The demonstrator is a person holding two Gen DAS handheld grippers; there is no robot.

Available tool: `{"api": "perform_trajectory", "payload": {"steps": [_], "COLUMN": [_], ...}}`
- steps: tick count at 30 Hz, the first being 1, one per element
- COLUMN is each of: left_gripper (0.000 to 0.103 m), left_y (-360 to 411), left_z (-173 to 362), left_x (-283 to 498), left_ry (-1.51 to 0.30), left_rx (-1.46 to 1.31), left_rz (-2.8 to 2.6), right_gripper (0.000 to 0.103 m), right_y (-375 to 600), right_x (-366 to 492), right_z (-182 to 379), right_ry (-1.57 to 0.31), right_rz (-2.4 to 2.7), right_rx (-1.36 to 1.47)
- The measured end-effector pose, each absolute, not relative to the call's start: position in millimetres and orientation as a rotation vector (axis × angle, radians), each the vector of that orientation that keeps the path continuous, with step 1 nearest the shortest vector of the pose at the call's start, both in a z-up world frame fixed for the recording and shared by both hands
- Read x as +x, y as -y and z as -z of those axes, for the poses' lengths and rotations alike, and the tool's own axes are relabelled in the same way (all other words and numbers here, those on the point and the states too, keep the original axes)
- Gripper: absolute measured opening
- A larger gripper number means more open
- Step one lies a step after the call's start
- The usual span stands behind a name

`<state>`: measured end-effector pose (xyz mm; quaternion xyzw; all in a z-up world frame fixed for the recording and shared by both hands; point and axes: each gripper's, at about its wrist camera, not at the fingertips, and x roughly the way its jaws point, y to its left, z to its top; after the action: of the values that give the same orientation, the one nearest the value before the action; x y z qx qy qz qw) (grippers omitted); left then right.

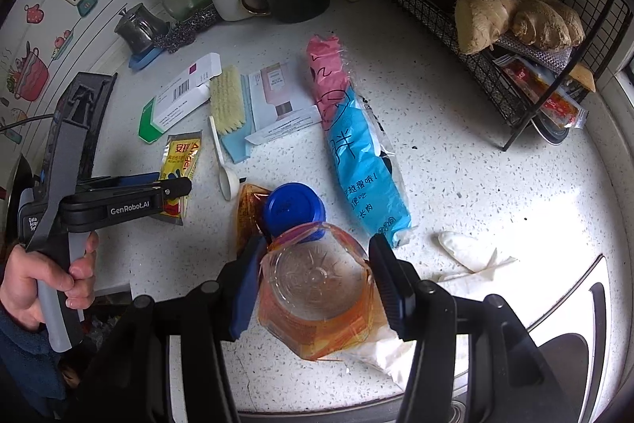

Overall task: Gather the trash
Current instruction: 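Grasp the yellow Angel yeast packet with the left tool, then carry the yeast packet and orange cup down over the red bin with both tools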

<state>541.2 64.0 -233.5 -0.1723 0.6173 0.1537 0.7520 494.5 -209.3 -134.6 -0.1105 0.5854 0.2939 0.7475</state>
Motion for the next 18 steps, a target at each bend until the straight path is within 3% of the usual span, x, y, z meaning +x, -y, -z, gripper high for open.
{"api": "perform_trajectory", "payload": {"steps": [18], "left_gripper": [0.04], "left_y": [-20.1], "left_z": [186.1], "left_x": [449.9], "left_ry": [-1.311], "left_rx": [-0.294], "left_rz": [-0.18], "right_gripper": [0.05], "right_y": [181.6], "right_x": [434.6], "right_z": [114.6], "right_ry": [-1.256], "right_rz": [-0.681], "right_rx": [-0.273]}}
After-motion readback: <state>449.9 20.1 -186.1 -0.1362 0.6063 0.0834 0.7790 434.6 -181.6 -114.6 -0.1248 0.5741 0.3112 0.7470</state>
